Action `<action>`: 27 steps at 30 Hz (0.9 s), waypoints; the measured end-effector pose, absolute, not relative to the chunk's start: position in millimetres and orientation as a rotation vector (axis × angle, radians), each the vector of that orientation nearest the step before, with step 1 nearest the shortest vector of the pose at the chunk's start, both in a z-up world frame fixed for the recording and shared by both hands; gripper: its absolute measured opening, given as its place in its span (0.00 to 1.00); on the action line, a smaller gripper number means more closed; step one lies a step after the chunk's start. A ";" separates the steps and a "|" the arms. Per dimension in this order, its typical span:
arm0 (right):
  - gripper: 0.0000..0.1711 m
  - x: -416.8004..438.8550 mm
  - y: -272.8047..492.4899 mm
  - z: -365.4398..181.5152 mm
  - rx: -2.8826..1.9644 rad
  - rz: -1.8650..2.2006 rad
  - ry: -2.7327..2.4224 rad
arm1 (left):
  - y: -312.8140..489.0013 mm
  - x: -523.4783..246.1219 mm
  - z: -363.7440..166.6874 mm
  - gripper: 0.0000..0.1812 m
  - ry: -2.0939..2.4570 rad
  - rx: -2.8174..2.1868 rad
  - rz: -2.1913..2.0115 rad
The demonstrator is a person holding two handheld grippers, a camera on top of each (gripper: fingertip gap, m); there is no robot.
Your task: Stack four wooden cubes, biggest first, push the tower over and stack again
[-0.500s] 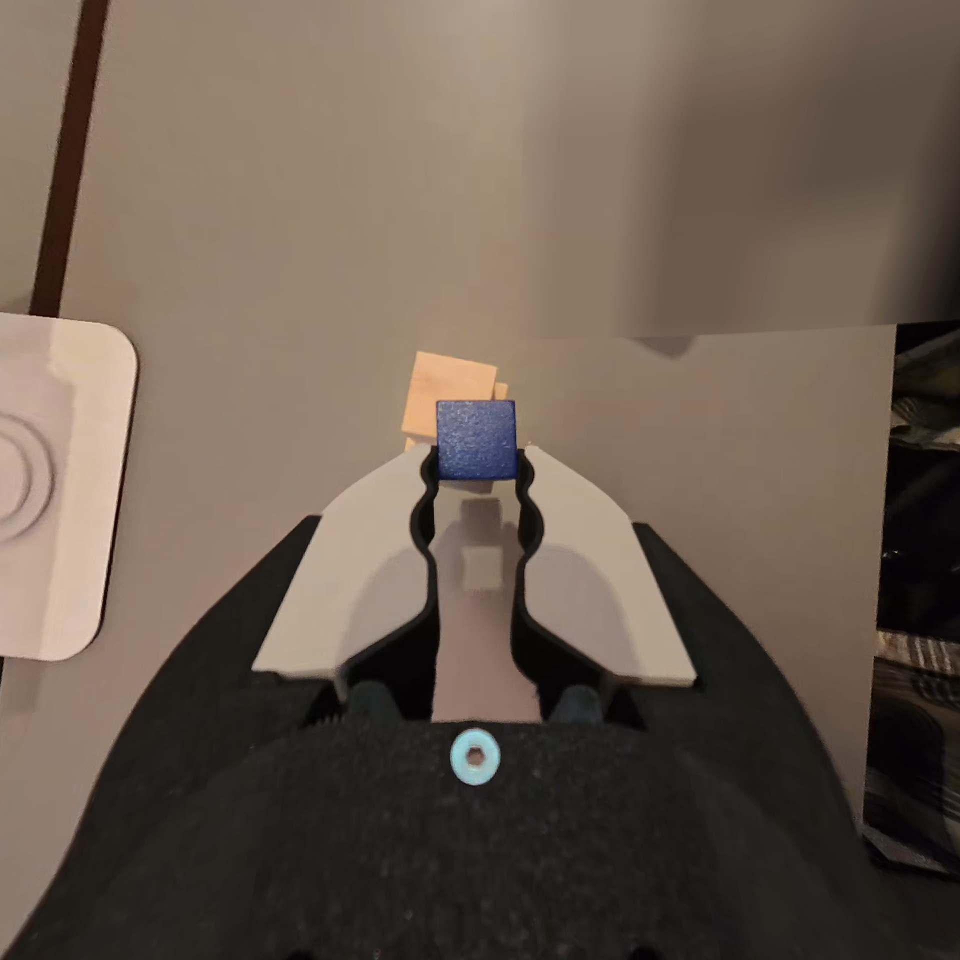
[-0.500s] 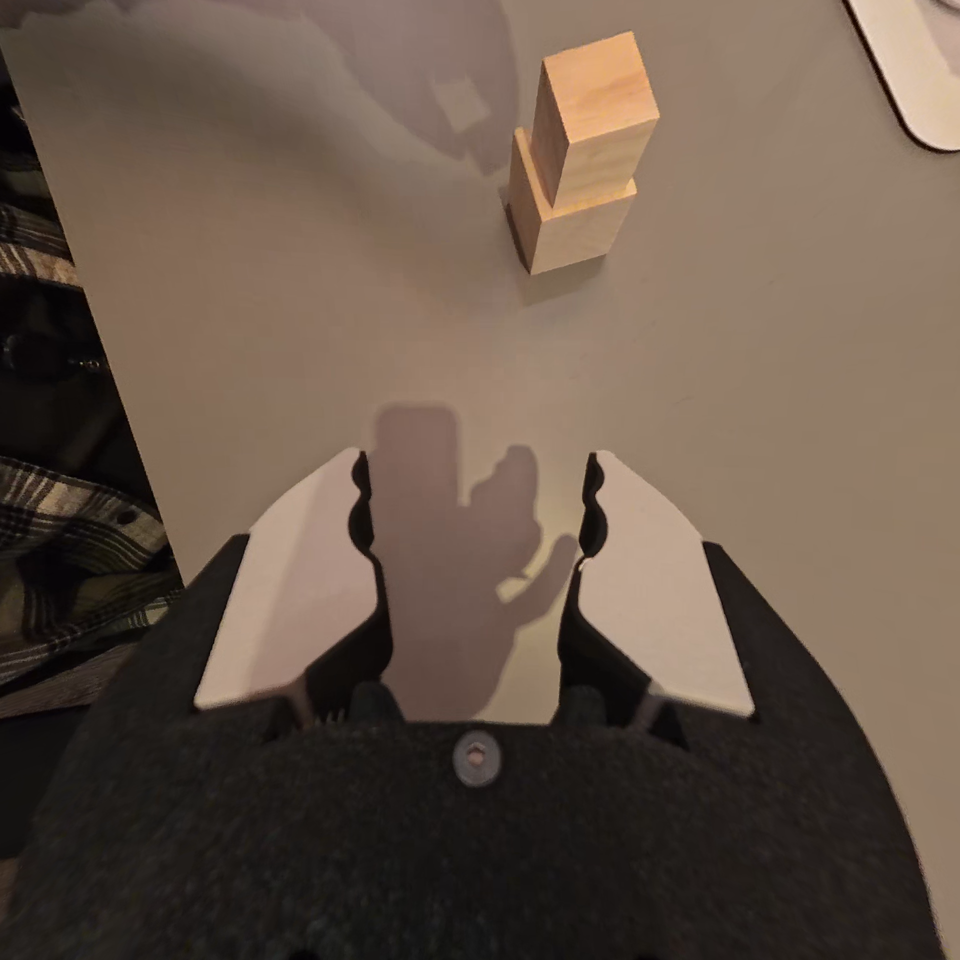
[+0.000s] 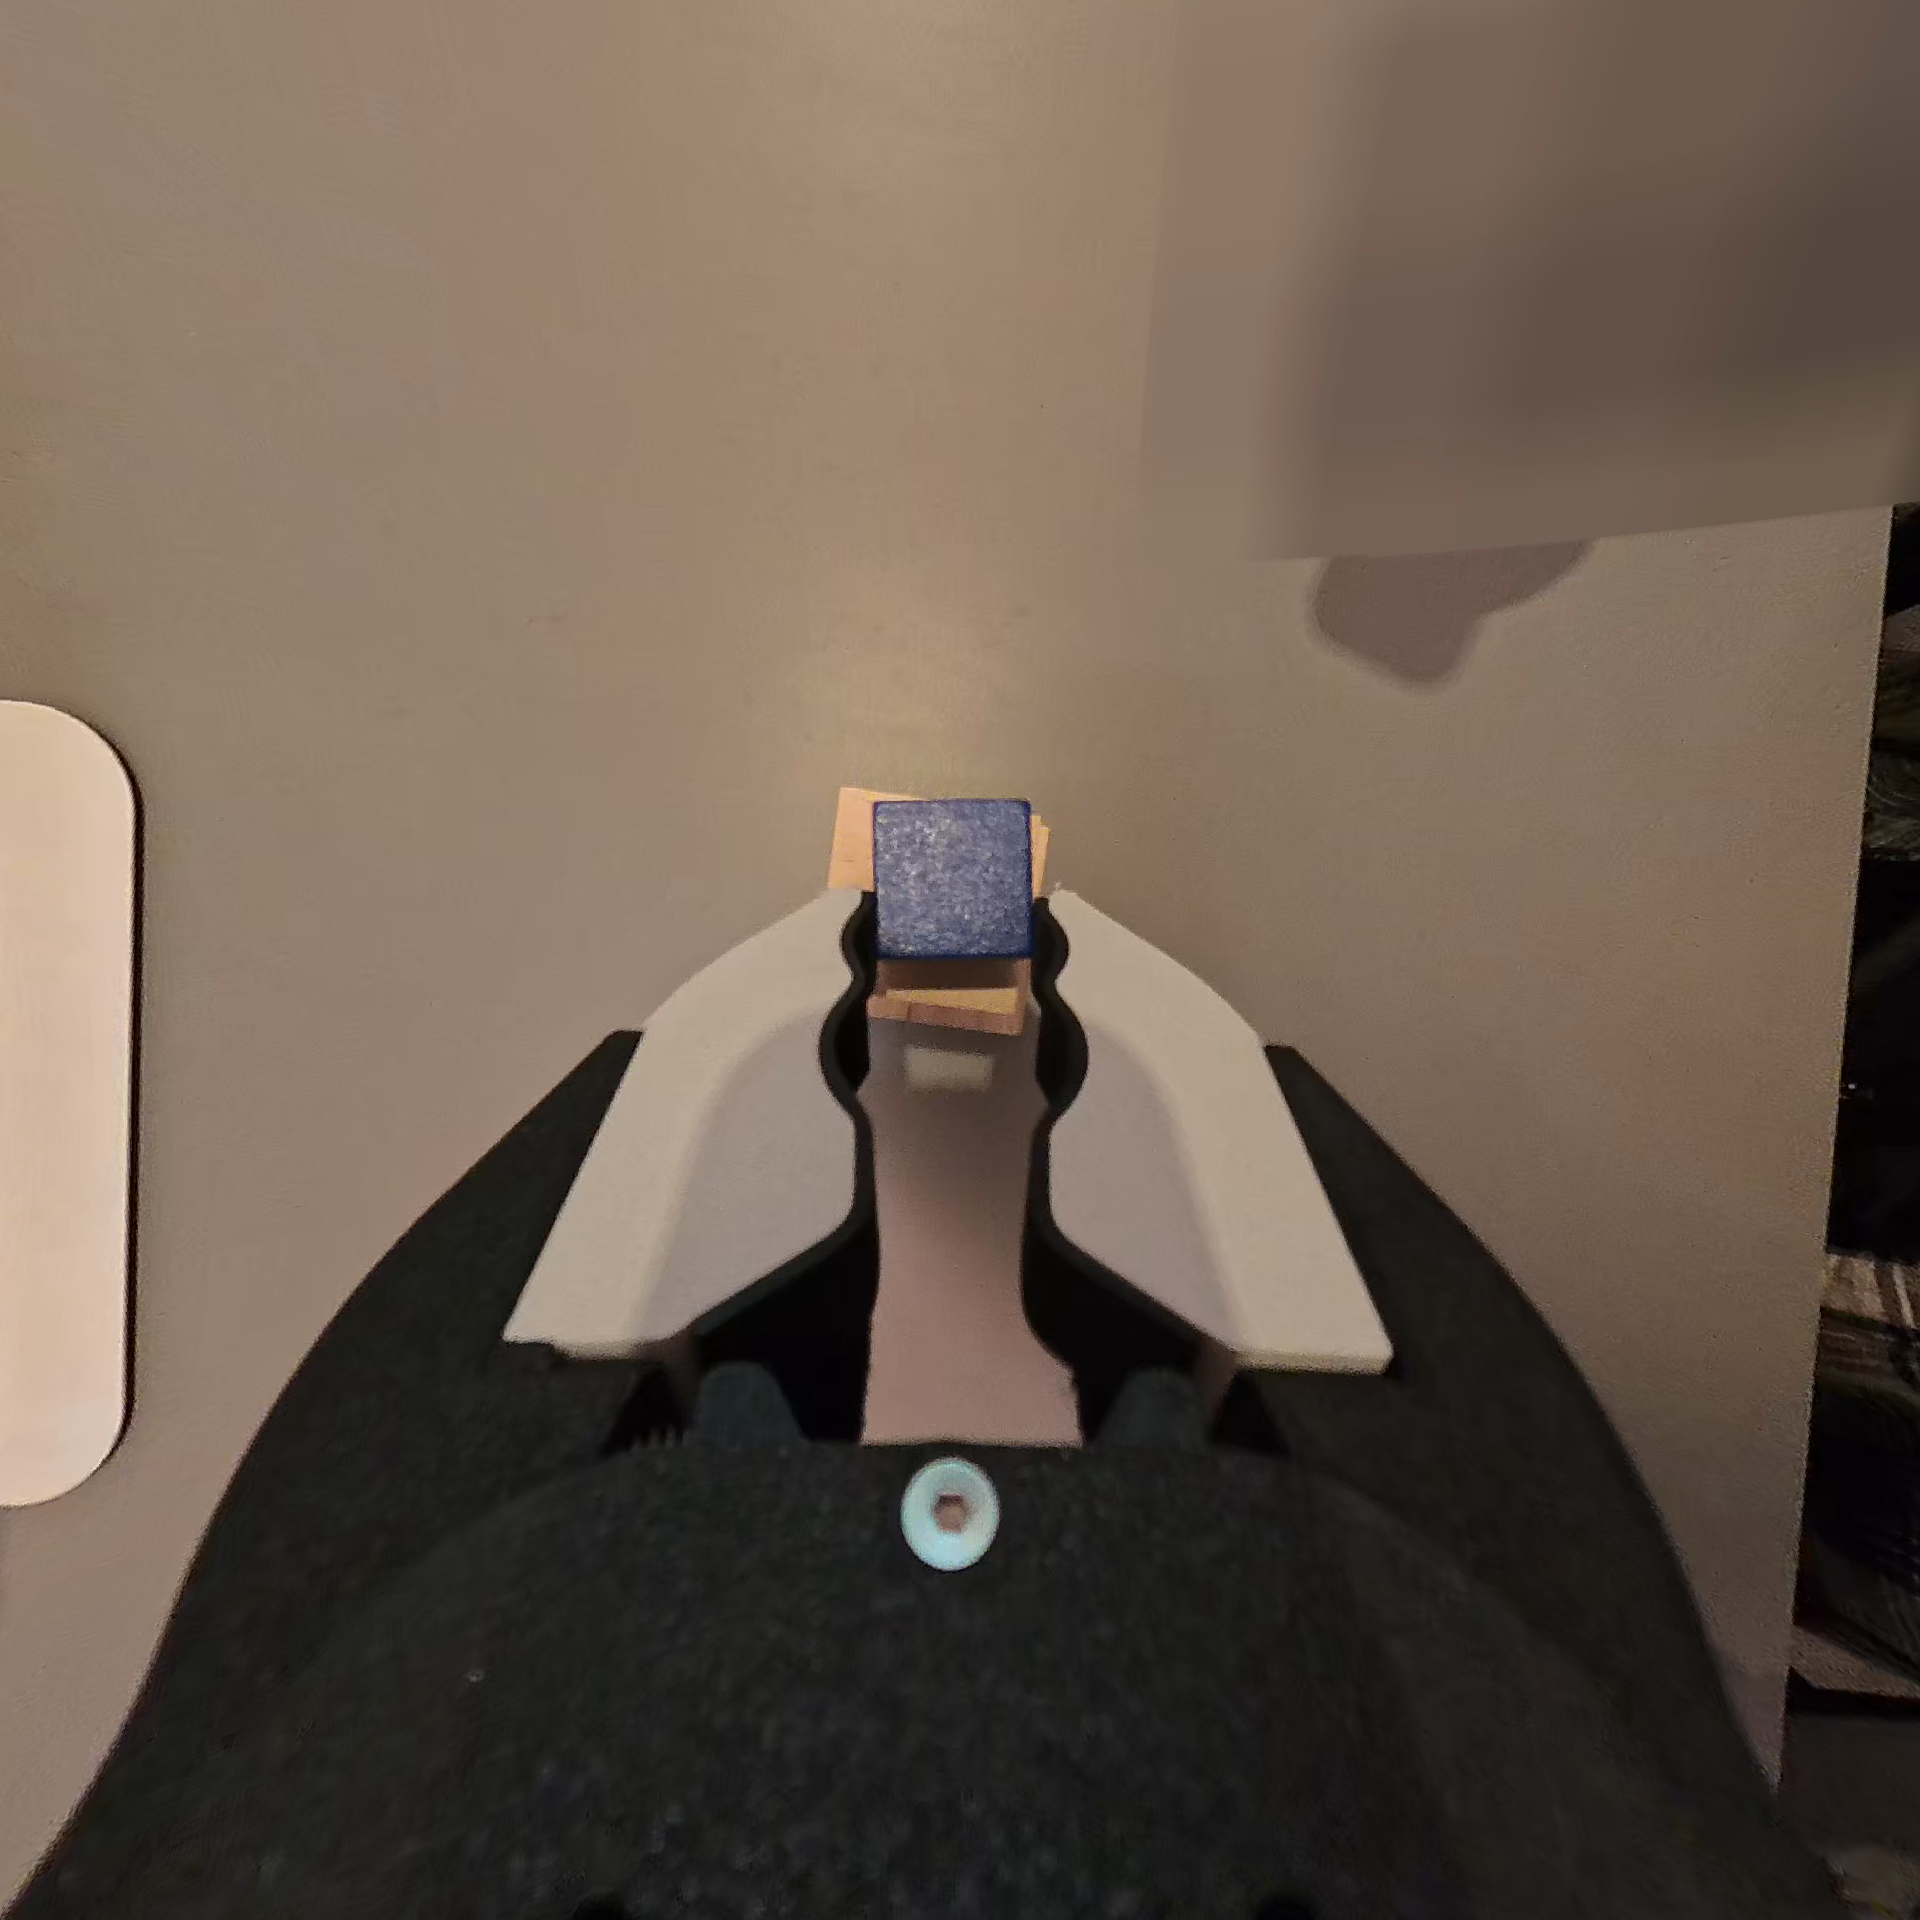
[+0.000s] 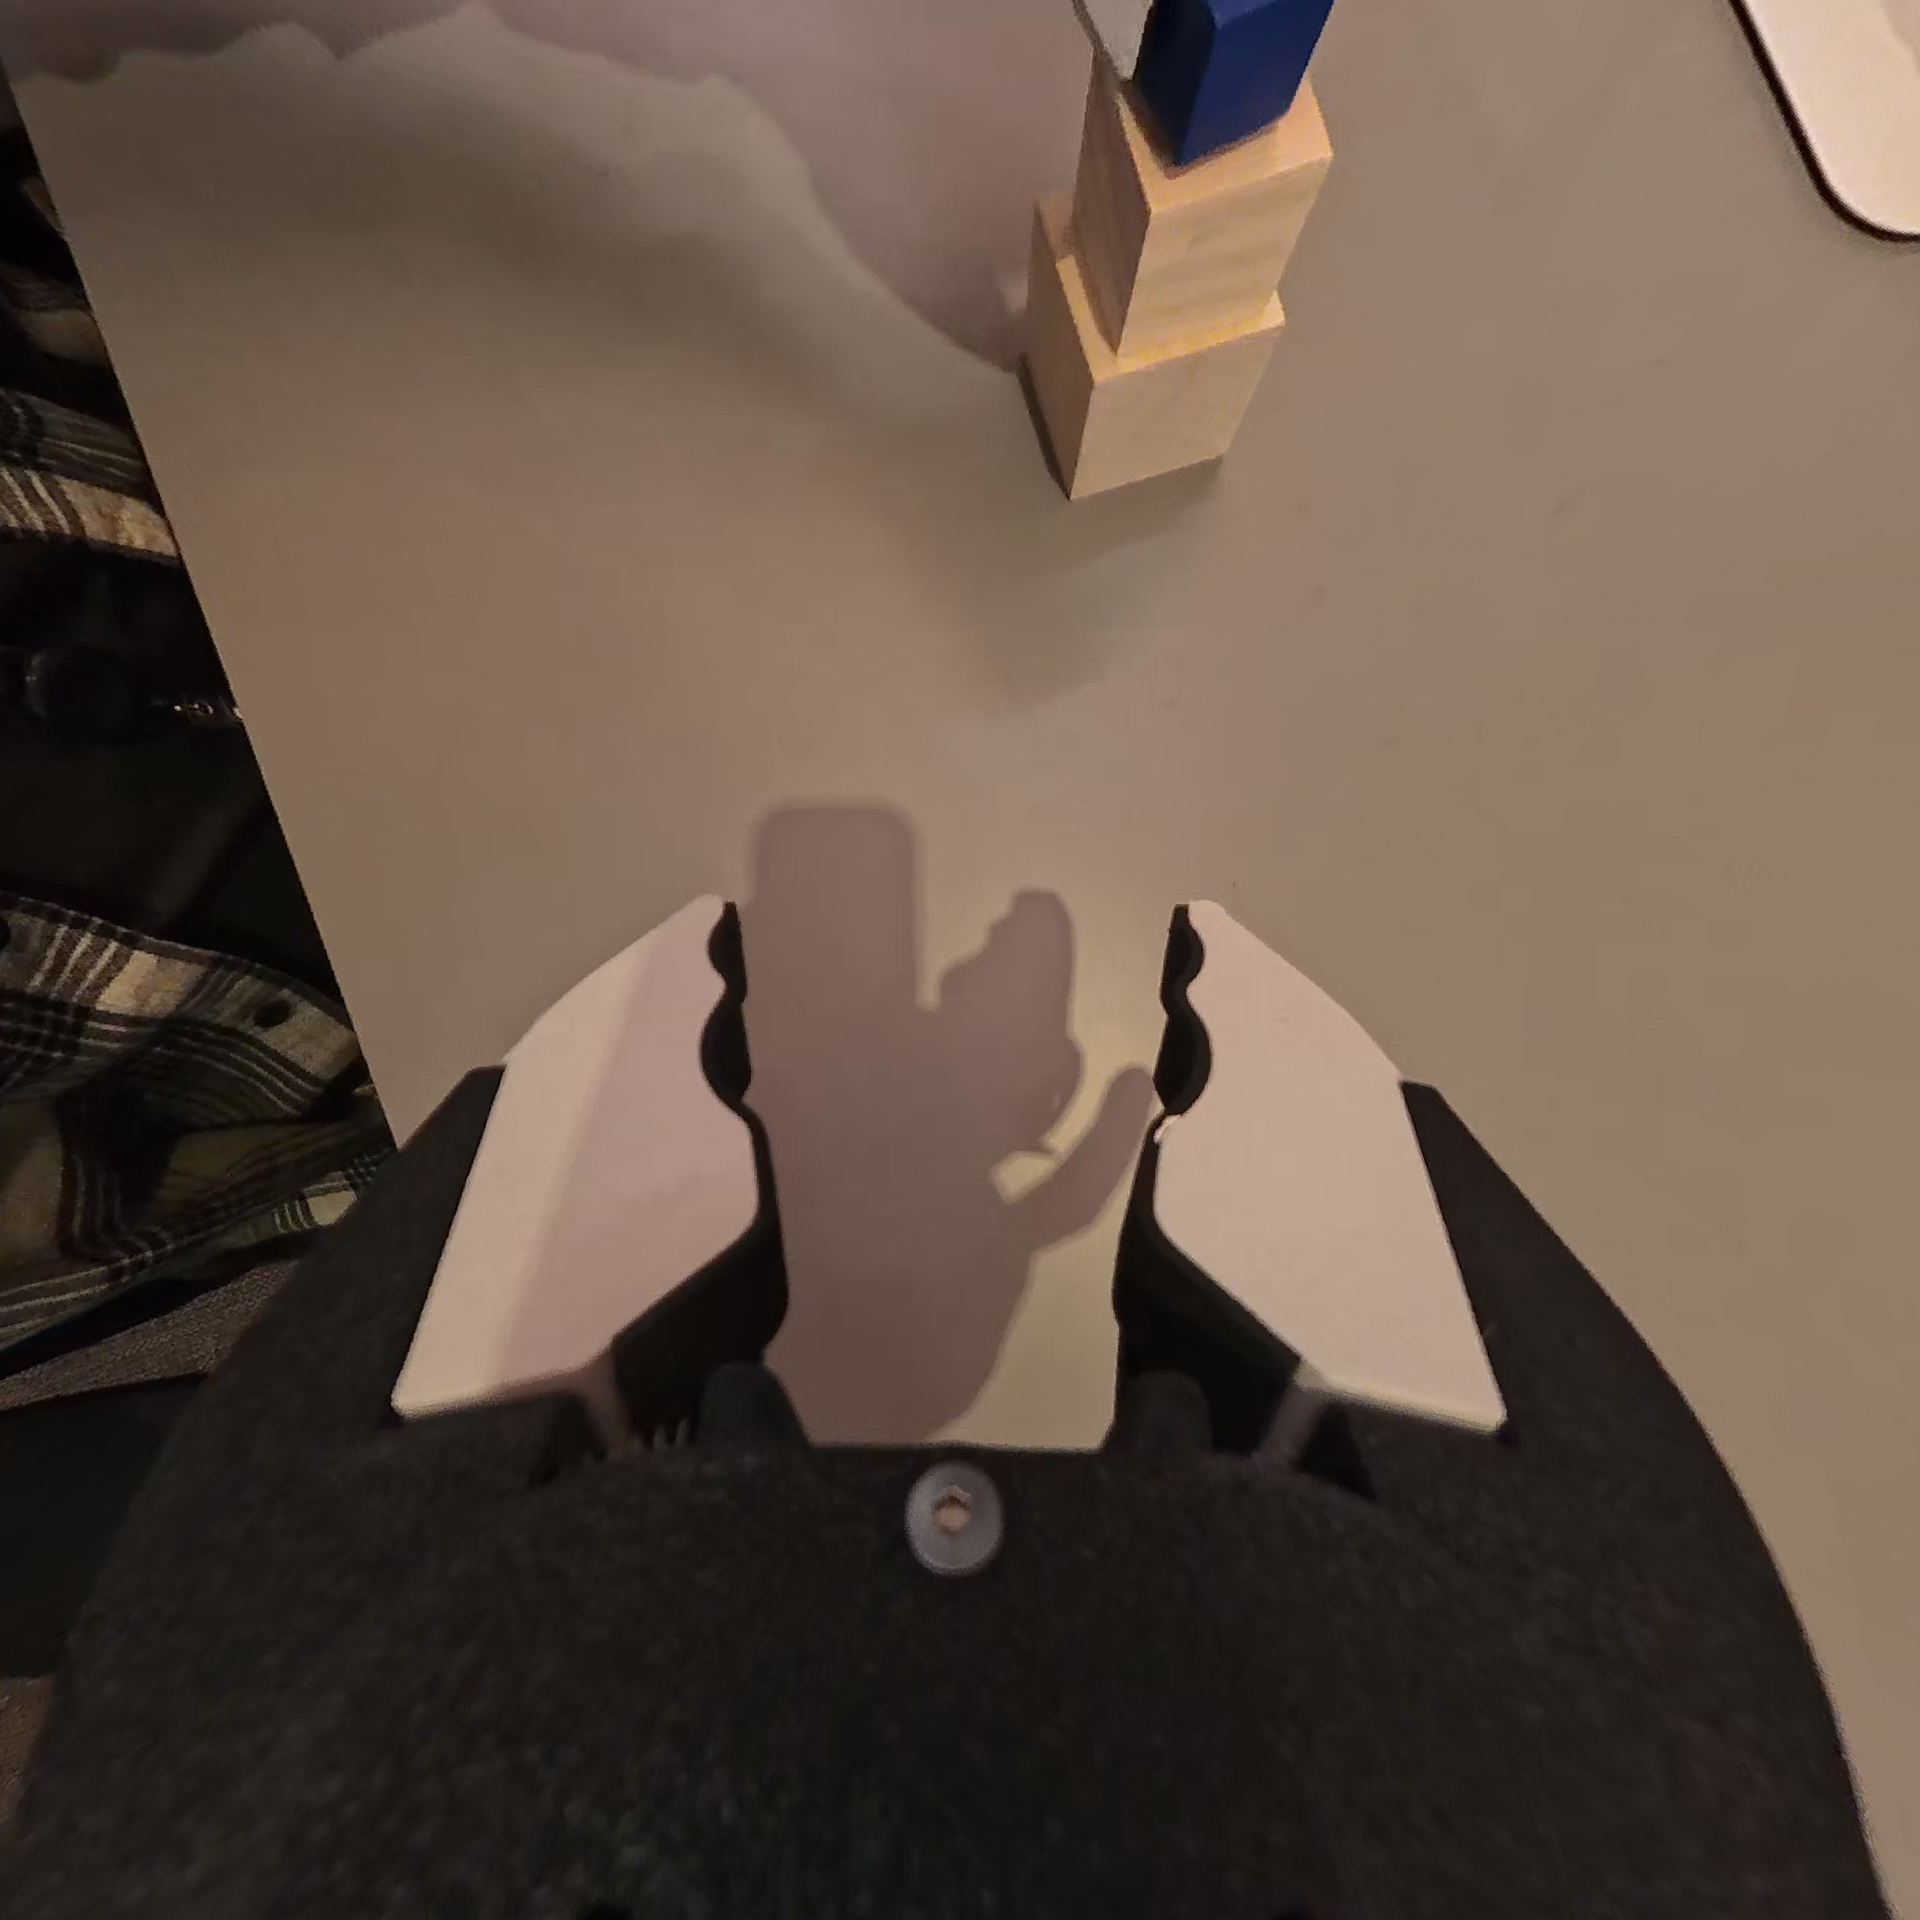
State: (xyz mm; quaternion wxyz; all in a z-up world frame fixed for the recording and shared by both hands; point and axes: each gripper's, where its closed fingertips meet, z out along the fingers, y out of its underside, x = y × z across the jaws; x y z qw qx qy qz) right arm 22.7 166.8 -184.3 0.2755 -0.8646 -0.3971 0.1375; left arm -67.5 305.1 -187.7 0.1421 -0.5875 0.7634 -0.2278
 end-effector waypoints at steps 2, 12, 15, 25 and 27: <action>0.45 22.9 165.7 -185.5 -2.326 0.373 -1.067 | 303.9 -67.2 -190.1 0.15 2.220 -1.690 -0.664; 0.45 25.8 163.8 -187.1 -2.335 0.377 -1.065 | 305.9 -69.2 -190.8 0.15 2.266 -1.659 -0.707; 0.45 25.8 164.0 -187.1 -2.333 0.381 -1.063 | 304.5 -69.3 -190.6 0.15 2.293 -1.641 -0.744; 0.46 26.8 164.4 -186.5 -2.333 0.378 -1.059 | 303.6 -68.6 -193.3 0.16 2.334 -1.609 -0.765; 0.46 26.5 163.9 -187.2 -2.337 0.376 -1.062 | 304.3 -68.7 -193.4 0.16 2.335 -1.606 -0.760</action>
